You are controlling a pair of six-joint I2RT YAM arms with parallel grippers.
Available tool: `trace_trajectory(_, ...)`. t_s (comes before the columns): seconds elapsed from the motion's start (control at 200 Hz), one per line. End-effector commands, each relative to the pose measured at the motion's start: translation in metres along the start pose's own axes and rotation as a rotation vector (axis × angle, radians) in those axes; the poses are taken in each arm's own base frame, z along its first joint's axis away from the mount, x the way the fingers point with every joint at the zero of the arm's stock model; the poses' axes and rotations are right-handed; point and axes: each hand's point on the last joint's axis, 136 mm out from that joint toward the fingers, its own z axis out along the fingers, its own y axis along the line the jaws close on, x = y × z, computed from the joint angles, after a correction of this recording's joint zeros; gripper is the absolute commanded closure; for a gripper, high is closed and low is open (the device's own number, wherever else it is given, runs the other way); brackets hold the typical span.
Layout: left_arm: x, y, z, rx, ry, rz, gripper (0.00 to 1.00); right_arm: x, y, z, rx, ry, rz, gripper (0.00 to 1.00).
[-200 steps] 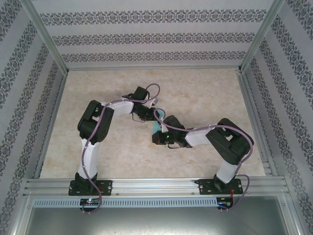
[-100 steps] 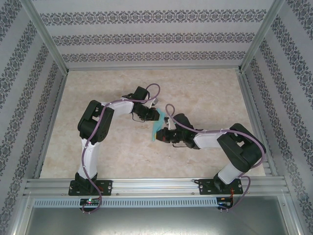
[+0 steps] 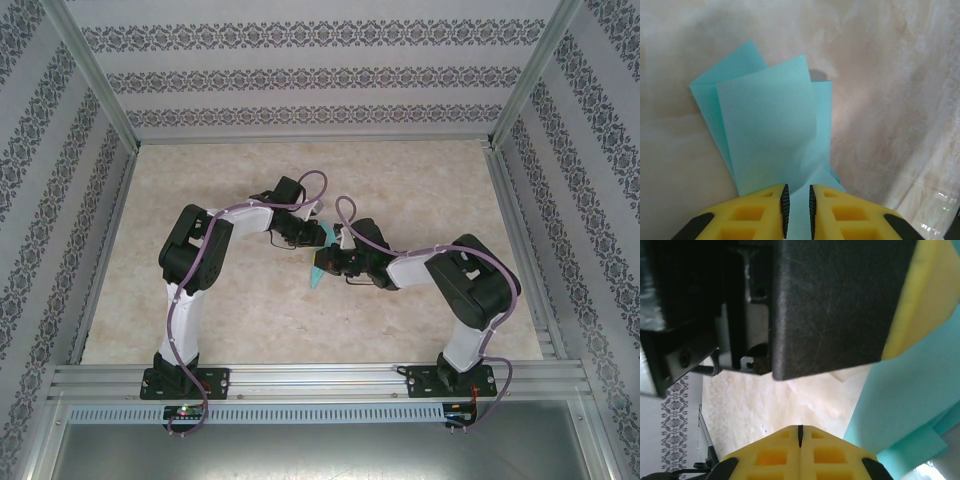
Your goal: Fold a paper plane with a square sheet of paper (pick it up from the middle)
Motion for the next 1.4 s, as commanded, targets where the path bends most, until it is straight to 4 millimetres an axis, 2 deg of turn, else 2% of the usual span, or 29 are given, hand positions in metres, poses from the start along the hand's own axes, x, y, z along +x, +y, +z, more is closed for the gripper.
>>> trace_trajectory(0.0, 0.031, 0.048, 0.025, -0.134, 0.089, -0.079, 0.76, 0.009, -0.011, 0.01, 0.039, 0.039, -0.024, 0.99)
trace_trajectory(0.145, 0.025, 0.044, 0.024, -0.121, 0.076, -0.084, 0.76, 0.025, -0.03, 0.015, 0.116, 0.087, -0.037, 0.99)
trace_trajectory(0.33, 0.016, 0.039, 0.021, -0.111, 0.051, -0.085, 0.76, 0.043, -0.055, 0.011, 0.223, 0.135, -0.055, 0.99)
trace_trajectory(0.545, -0.004, 0.036, 0.016, -0.115, -0.012, -0.084, 0.76, 0.062, -0.078, 0.004, 0.316, 0.18, -0.061, 0.99)
trace_trajectory(0.724, -0.026, 0.037, 0.013, -0.105, -0.06, -0.093, 0.76, 0.076, -0.089, 0.002, 0.339, 0.215, -0.052, 0.99)
trace_trajectory(1.049, -0.053, 0.043, 0.014, -0.089, -0.091, -0.106, 0.75, 0.091, -0.104, -0.006, 0.382, 0.256, -0.048, 0.99)
trace_trajectory(1.394, -0.076, 0.054, 0.013, -0.081, -0.108, -0.116, 0.75, 0.096, -0.108, -0.013, 0.392, 0.275, -0.048, 0.99)
